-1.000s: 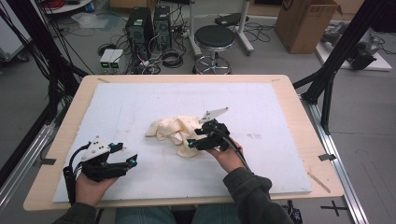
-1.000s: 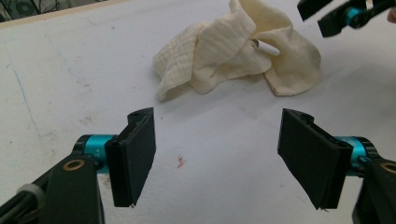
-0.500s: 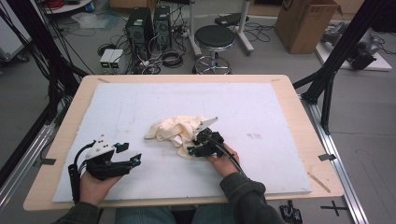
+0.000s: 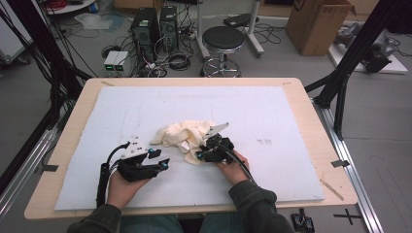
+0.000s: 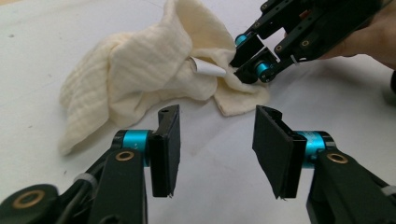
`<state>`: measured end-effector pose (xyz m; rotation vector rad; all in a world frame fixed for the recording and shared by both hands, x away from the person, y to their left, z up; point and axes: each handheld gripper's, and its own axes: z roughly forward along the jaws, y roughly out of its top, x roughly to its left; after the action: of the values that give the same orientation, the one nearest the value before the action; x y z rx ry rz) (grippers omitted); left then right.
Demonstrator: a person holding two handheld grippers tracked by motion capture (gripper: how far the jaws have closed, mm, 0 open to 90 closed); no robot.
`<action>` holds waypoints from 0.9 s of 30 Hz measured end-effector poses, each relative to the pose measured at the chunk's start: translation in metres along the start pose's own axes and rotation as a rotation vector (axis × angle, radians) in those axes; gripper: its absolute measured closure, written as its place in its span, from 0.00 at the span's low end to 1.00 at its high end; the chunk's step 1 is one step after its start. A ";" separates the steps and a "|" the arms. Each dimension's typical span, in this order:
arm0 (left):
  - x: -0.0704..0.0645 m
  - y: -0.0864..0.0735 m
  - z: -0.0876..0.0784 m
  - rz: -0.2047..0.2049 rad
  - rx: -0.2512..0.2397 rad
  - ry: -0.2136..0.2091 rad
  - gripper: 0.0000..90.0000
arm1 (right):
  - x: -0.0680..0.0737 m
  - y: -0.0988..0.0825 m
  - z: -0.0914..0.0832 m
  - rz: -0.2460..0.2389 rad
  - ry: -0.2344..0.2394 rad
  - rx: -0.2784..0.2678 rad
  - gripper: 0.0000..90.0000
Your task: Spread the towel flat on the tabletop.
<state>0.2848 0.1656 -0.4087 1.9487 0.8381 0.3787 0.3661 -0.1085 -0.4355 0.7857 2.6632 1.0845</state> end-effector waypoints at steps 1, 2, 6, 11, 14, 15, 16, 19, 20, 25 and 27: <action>0.000 0.001 0.003 -0.006 0.001 -0.001 0.59 | 0.000 0.000 0.000 0.007 0.002 0.001 0.75; 0.000 0.003 0.009 -0.019 0.006 -0.005 0.60 | -0.001 0.000 0.000 0.006 0.005 -0.006 0.75; 0.003 0.007 0.030 -0.051 0.041 -0.010 0.69 | -0.002 -0.002 0.000 0.007 0.011 -0.012 0.75; 0.005 0.013 0.057 -0.090 0.102 -0.002 0.68 | -0.004 -0.003 0.000 0.017 0.027 -0.019 0.75; 0.007 0.017 0.068 -0.112 0.142 0.023 0.60 | -0.005 -0.004 0.000 0.018 0.032 -0.025 0.74; 0.008 0.019 0.072 -0.127 0.146 0.029 0.60 | -0.005 -0.004 0.000 0.020 0.031 -0.028 0.74; 0.009 0.021 0.074 -0.135 0.150 0.036 0.59 | -0.005 -0.004 0.000 0.018 0.034 -0.027 0.74; 0.010 0.024 0.081 -0.161 0.158 0.068 0.63 | -0.005 -0.004 0.000 0.013 0.031 -0.030 0.74; 0.010 0.024 0.083 -0.172 0.170 0.082 0.64 | -0.004 -0.004 0.000 0.010 0.029 -0.032 0.74; 0.015 0.023 0.094 -0.187 0.209 0.100 0.75 | -0.004 -0.005 0.000 0.001 0.025 -0.035 0.74; 0.016 0.024 0.094 -0.191 0.205 0.114 0.86 | -0.003 -0.005 0.000 -0.008 0.022 -0.034 0.74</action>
<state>0.3600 0.1081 -0.4366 2.0266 1.1662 0.3009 0.3671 -0.1129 -0.4393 0.7611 2.6563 1.1403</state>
